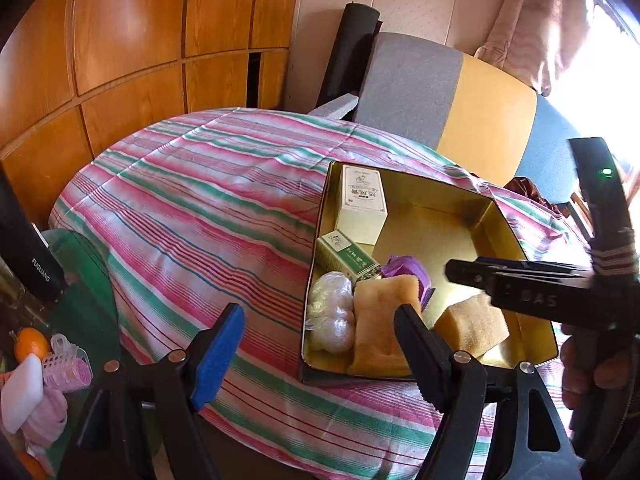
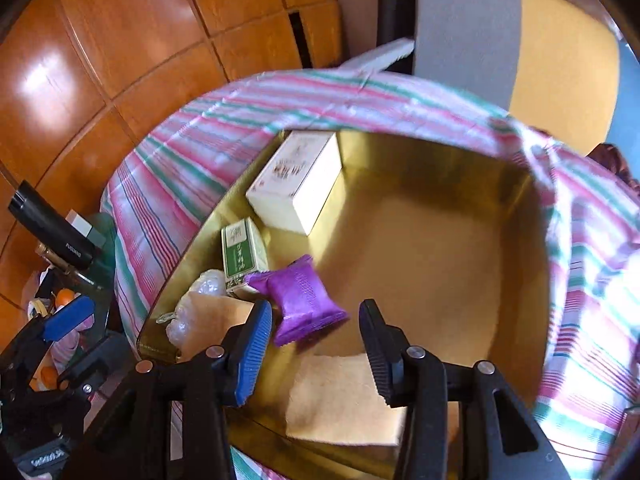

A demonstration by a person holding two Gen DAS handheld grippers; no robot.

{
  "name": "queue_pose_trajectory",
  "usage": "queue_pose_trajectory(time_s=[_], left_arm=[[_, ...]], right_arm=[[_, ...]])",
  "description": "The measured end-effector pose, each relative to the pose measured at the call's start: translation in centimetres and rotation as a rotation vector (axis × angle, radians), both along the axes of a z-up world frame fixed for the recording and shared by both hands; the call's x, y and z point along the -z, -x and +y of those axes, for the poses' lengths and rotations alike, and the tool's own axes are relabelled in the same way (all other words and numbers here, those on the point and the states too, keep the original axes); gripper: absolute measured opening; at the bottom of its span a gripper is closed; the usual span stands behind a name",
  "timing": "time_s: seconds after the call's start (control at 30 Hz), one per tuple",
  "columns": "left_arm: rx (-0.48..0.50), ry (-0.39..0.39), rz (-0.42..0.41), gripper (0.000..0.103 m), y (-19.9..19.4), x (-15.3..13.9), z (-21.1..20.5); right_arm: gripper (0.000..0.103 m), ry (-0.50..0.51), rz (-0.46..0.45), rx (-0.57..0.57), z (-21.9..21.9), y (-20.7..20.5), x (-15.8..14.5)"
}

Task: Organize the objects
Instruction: 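Lower the purple packet into the gold tray and open the right tool, then move both tools from the tray back toward the remaining items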

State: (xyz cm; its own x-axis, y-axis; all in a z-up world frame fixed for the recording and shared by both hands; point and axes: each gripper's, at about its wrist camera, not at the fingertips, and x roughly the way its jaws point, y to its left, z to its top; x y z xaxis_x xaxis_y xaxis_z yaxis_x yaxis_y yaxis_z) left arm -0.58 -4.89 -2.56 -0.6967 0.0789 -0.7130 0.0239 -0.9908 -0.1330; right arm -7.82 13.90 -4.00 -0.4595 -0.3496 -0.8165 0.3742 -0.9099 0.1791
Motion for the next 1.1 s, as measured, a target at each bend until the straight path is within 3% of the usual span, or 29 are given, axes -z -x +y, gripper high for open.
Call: queue_pose_trajectory(time_s=[0.1, 0.37, 0.5, 0.7, 0.87, 1.1], left_arm=[[0.016, 0.012, 0.012, 0.078, -0.2, -0.5, 0.6], [0.08, 0.037, 0.022, 0.079, -0.7, -1.1, 3.1], [0.118, 0.048, 0.02, 0.079, -0.9, -1.3, 4.7], [0.192, 0.061, 0.022, 0.079, -0.9, -1.5, 7.5], [0.276, 0.072, 0.037, 0.079, -0.8, -2.1, 10.4], [0.402, 0.075, 0.036, 0.079, -0.3, -2.5, 15.9]], right_arm=[[0.059, 0.006, 0.037, 0.027, 1.5, -0.6, -1.1], [0.061, 0.013, 0.085, 0.155, 7.9, -3.0, -2.5], [0.069, 0.0, 0.097, 0.225, 11.6, -4.0, -2.6], [0.073, -0.022, 0.108, 0.374, 18.9, -5.3, -2.8], [0.076, -0.054, 0.147, 0.597, 27.9, -7.4, -3.8], [0.079, -0.02, 0.21, 1.093, 41.7, -13.4, -3.6]])
